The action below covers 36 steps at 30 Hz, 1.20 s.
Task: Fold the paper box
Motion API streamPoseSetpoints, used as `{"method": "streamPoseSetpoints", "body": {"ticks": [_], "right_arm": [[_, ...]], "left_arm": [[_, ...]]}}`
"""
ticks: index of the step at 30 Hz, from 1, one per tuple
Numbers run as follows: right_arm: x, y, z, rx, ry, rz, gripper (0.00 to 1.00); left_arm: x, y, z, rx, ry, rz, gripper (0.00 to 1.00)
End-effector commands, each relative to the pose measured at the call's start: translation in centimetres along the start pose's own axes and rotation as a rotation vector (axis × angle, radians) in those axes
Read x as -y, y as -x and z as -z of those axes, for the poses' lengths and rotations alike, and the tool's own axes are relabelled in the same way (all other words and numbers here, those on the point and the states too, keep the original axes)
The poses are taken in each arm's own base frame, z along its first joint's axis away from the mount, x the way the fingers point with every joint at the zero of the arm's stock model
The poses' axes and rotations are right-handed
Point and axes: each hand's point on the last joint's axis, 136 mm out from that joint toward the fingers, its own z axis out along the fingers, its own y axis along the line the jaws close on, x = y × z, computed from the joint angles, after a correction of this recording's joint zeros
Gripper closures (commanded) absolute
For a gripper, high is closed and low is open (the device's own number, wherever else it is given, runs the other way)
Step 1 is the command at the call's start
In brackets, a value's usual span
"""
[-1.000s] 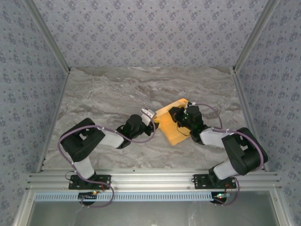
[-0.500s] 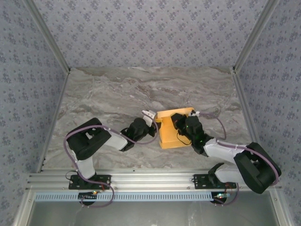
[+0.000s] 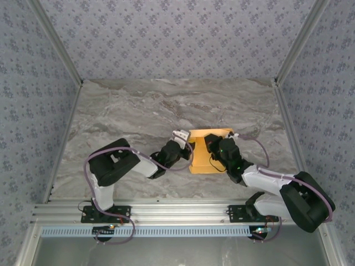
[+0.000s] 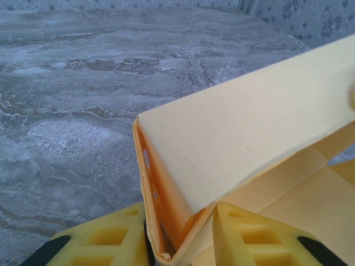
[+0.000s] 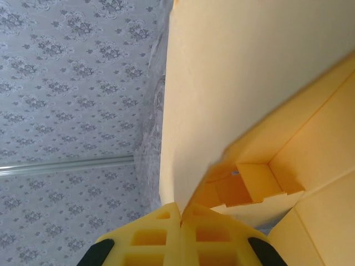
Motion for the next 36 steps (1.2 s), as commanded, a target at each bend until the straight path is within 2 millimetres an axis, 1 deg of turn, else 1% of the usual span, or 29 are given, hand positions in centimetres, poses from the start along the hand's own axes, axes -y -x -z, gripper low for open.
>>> {"method": "streamPoseSetpoints", "body": {"ticks": [1, 4, 5, 6, 10, 12, 14, 17, 20, 22, 25, 28, 29, 30, 33, 36], "right_arm": [[2.5, -1.2, 0.5, -0.041, -0.078, -0.004, 1.00], [2.8, -1.0, 0.5, -0.039, -0.085, -0.018, 1.00], [3.0, -1.1, 0.5, -0.042, -0.095, -0.027, 1.00], [3.0, -1.1, 0.6, -0.041, -0.095, -0.034, 1.00], [2.9, -0.9, 0.5, -0.030, -0.100, -0.041, 1.00], [2.7, -0.9, 0.4, -0.027, -0.095, -0.051, 1.00], [2.6, -0.8, 0.4, -0.026, -0.095, -0.058, 1.00], [2.9, -0.8, 0.4, -0.027, -0.105, -0.066, 1.00], [3.3, -0.9, 0.5, -0.031, -0.113, -0.071, 1.00], [3.5, -0.9, 0.5, -0.034, -0.118, -0.071, 1.00], [3.7, -0.8, 0.6, -0.034, -0.124, -0.072, 1.00], [3.9, -0.7, 0.7, -0.032, -0.129, -0.073, 1.00], [3.9, -0.7, 0.7, -0.032, -0.130, -0.073, 1.00], [3.9, -0.6, 0.7, -0.032, -0.131, -0.075, 1.00], [3.9, -0.4, 0.8, -0.033, -0.132, -0.078, 1.00], [3.6, -0.1, 0.9, -0.031, -0.128, -0.080, 1.00]], "left_arm": [[1.4, 1.1, -0.8, 0.076, -0.030, 0.046, 0.69], [1.6, 0.4, -1.1, 0.092, -0.035, 0.026, 0.68], [2.1, 0.4, -1.2, 0.099, -0.052, -0.007, 0.67], [2.6, 0.4, -1.3, 0.106, -0.068, -0.027, 0.65], [3.1, 1.1, -1.8, 0.136, -0.086, -0.018, 0.61], [3.8, 1.1, -1.9, 0.154, -0.122, -0.044, 0.60], [3.4, 0.7, -2.0, 0.153, -0.111, -0.050, 0.60], [2.1, 0.1, -2.2, 0.143, -0.053, -0.048, 0.62], [0.7, 0.2, -2.1, 0.155, 0.011, -0.044, 0.64], [0.2, 0.4, -2.0, 0.167, 0.025, -0.038, 0.63], [-0.4, 0.4, -1.8, 0.171, 0.040, -0.028, 0.54], [-1.1, 0.5, -1.4, 0.181, 0.041, -0.005, 0.40], [-1.3, 0.5, -1.2, 0.182, 0.032, 0.003, 0.33], [-1.6, 0.4, -1.1, 0.176, 0.024, 0.010, 0.29], [-1.7, 0.3, -0.8, 0.153, -0.007, -0.013, 0.25], [-1.7, 0.2, -0.5, 0.130, -0.020, -0.053, 0.24]]}}
